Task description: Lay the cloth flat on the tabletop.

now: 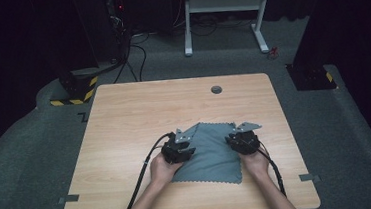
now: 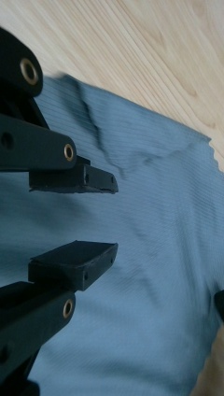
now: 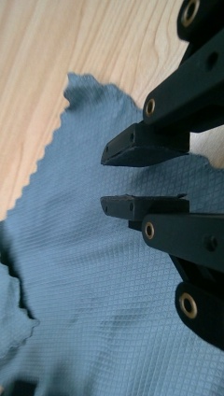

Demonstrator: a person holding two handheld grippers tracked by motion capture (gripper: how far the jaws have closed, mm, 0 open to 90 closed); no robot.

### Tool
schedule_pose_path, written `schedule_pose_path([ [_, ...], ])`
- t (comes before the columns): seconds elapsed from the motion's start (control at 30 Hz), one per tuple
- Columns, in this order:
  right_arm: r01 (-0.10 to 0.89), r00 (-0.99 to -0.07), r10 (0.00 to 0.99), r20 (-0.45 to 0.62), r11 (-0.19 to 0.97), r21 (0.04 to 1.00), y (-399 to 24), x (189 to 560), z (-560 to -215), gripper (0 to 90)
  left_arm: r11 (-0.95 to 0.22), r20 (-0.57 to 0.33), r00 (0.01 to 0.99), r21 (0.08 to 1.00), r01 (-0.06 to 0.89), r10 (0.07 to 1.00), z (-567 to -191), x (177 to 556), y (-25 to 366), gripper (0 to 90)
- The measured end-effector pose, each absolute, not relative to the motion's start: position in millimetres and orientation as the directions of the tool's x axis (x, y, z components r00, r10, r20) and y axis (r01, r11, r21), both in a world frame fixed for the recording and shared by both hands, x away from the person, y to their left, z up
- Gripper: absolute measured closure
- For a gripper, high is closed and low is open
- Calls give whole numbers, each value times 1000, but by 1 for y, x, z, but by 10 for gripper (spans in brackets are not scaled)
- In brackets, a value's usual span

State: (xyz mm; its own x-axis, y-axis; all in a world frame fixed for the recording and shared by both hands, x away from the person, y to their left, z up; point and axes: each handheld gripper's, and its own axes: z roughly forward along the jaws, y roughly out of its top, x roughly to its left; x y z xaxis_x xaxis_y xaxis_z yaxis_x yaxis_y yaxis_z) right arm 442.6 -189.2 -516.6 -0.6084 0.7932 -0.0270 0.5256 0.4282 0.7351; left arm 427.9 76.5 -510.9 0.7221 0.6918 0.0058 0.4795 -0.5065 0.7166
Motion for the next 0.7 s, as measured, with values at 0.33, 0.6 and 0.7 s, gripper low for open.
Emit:
schedule_pose_path([
  [0.33, 525, -626, 779, -30, 450, 722, -189, 445, -519, 727, -440, 65, 553, 687, 579, 830, -513, 482, 88, 616],
  [0.6, 532, -602, 797, -56, 452, 716, -192, 450, -517, 706, -289, -47, 470, 733, 616, 881, -504, 483, 122, 592],
  [0.7, 545, -567, 823, -41, 412, 730, -198, 458, -515, 719, -362, -11, 551, 743, 563, 835, -503, 463, 121, 575],
])
